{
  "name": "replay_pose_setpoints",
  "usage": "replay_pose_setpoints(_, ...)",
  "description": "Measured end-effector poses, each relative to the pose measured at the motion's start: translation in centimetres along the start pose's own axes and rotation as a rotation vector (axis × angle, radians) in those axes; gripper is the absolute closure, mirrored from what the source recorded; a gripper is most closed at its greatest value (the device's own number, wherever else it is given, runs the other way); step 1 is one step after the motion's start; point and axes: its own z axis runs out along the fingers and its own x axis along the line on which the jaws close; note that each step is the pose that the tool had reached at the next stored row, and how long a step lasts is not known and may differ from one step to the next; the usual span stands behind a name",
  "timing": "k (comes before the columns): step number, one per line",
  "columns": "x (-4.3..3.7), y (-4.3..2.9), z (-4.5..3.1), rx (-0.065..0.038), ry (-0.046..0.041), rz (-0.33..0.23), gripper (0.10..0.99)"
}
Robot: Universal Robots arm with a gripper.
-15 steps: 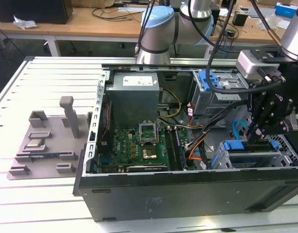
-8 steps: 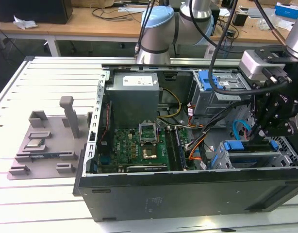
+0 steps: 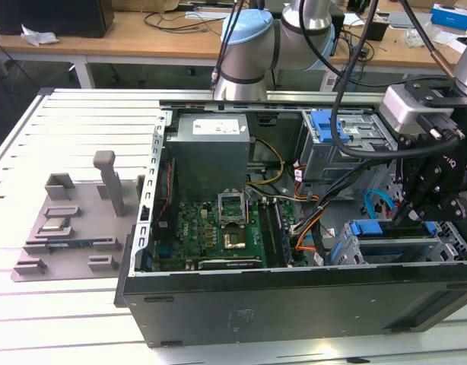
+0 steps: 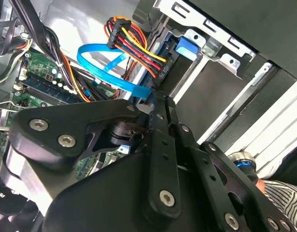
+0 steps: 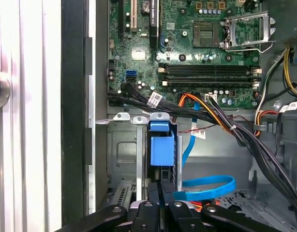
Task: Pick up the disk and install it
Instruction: 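Insert the second disk wire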
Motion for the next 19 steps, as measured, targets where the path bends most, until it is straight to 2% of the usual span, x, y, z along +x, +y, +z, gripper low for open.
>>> replay_pose_setpoints(7,-0.09,0.0,0.18,0.0,-0.0035,0.0,0.929)
replay_pose_setpoints(10,-0.11,0.0,-0.34,0.0,-0.0038,0.0,0.929)
replay_pose_setpoints(13,-0.11,0.0,-0.41,0.0,-0.0042,0.0,0.929)
replay_pose_setpoints(19,-0.15,-0.15,0.13,-0.003,-0.0049,0.0,0.929)
